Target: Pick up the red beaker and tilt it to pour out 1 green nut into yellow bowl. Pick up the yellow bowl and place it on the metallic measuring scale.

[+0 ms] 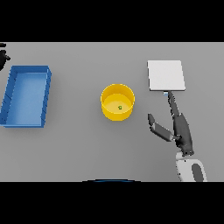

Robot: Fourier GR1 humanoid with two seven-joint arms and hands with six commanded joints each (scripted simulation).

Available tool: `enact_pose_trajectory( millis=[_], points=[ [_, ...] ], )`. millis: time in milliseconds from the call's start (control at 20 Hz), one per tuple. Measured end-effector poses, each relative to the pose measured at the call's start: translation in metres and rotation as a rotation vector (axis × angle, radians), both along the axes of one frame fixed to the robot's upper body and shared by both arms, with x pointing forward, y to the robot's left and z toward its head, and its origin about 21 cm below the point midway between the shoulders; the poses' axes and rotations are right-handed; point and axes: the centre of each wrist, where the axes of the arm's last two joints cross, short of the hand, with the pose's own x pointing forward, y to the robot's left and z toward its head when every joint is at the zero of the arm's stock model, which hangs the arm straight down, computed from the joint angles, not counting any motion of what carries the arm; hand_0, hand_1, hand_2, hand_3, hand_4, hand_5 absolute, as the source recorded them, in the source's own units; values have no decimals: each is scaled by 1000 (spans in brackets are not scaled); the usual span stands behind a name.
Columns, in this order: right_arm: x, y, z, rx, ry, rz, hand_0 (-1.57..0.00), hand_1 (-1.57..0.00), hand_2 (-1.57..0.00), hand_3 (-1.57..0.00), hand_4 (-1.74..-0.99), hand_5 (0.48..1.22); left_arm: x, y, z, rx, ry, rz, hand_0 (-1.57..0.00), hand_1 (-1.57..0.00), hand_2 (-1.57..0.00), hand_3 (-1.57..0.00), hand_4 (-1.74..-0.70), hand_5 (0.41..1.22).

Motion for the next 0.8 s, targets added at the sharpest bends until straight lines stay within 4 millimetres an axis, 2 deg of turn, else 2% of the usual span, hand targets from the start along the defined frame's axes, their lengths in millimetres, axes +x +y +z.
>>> enact_pose_trajectory(
  millis=[150,250,350,450,500,550,600,650,700,800],
  points=[
    [4,3,2,4,0,4,1,1,1,1,-1216,664,-15,-2,-26,-49,37,40,-1571,-1571,-1571,-1493,-1741,1221],
    [4,2,3,8,-10,8,1,1,1,1,-1216,667,-22,-3,-34,-62,37,46,-1571,-1571,-1571,-1521,-1741,1199],
    [0,3,-2,-3,-7,5,1,1,1,1,-1207,665,-28,-3,-43,-73,61,67,-1571,-1571,-1571,-1539,-1741,1117],
    [0,5,-1,-5,-8,13,1,1,1,1,-1205,664,-31,-7,-50,-70,72,74,-1571,-1571,-1571,-1551,-1741,967],
    [-1,2,-1,-1,-20,9,1,1,1,1,-1202,667,-32,-8,-52,-58,88,82,-1571,-1571,-1571,-1555,-1667,908],
    [-1,0,0,-6,-29,5,1,1,1,1,-1197,664,-35,-6,-52,-40,103,73,-1571,-1571,-1571,-1503,-1530,865],
    [-3,3,-2,-4,-20,9,1,1,1,1,-1192,663,-37,-8,-50,-33,141,48,-1564,-1449,-1432,-1362,-1374,830],
    [-2,1,-2,-2,-12,4,1,1,1,1,-1188,663,-40,-6,-49,-30,178,19,-1457,-1180,-1187,-1129,-1229,803],
    [-3,2,-1,8,-14,11,1,1,1,1,-1187,664,-42,-2,-45,-44,209,-15,-1166,-944,-959,-903,-1120,778],
    [-4,2,1,0,-31,9,1,1,1,1,-1181,665,-45,0,-39,-59,283,-64,-746,-604,-613,-577,-968,740]
  ],
)
